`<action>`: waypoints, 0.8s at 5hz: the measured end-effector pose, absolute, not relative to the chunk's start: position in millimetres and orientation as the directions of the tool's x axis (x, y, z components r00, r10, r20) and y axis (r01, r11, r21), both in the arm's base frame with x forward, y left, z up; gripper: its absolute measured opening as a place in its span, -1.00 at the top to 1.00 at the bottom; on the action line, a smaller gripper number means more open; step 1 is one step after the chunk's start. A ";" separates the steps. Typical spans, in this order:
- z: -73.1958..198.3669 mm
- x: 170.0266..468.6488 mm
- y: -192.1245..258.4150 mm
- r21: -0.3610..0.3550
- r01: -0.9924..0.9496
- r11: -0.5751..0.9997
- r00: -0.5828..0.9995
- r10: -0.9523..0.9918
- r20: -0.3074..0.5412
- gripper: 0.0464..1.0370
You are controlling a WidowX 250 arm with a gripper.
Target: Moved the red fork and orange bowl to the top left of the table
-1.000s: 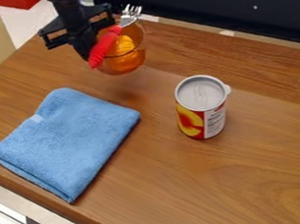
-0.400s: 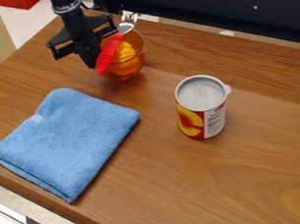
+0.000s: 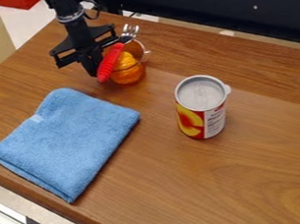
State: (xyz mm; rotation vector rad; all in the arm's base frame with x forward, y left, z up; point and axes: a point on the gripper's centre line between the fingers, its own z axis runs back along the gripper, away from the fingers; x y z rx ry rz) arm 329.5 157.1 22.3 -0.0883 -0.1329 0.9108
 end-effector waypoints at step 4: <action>28.4 330.0 158.5 -0.106 -0.794 0.599 0.601 0.799 0.008 -0.43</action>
